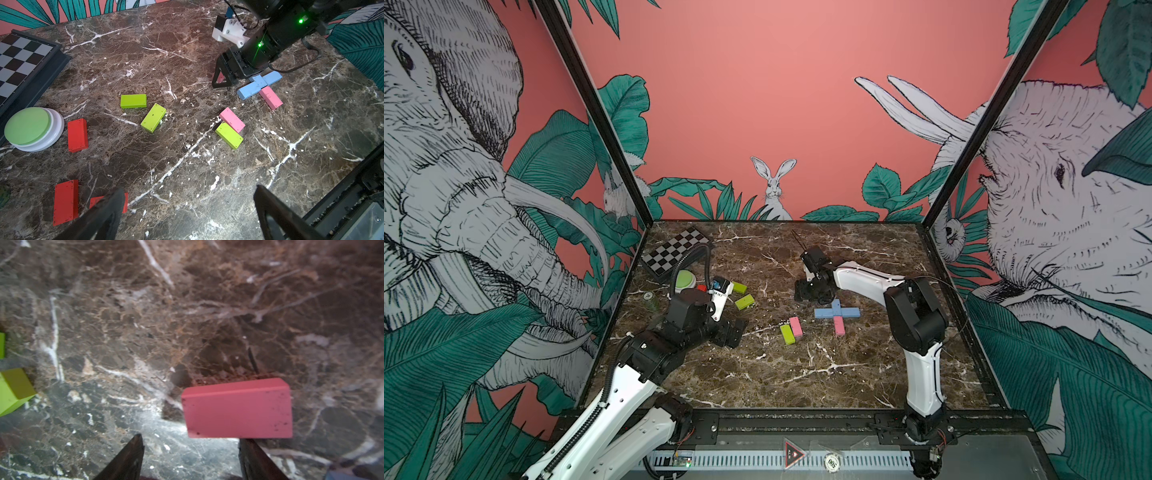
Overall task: Assemble the letter t with building blocks
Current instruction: Pick up the building block from the center of the board.
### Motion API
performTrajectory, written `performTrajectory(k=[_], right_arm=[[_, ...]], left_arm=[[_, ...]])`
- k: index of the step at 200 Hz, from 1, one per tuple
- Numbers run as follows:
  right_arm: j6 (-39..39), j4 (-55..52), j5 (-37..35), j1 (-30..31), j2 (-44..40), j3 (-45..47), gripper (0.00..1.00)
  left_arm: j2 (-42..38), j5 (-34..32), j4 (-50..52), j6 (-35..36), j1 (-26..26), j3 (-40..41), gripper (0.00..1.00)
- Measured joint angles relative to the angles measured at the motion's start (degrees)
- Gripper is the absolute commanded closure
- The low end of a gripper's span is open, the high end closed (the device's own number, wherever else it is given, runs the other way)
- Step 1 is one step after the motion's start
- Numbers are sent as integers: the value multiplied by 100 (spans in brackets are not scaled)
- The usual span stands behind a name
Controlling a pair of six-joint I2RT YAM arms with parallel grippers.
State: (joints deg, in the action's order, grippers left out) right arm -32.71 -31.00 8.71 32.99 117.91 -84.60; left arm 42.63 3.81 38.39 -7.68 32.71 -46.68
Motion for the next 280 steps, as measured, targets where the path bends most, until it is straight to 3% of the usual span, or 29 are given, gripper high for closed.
performTrajectory(k=[111,280], right_arm=[[188,-511,-188,-157,671,-1091,30],[616,-1226,-713,-166,870,-1438,63]], left_arm=[[0,2,2,0,0,0,1],[0,2,4,0,0,0,1]])
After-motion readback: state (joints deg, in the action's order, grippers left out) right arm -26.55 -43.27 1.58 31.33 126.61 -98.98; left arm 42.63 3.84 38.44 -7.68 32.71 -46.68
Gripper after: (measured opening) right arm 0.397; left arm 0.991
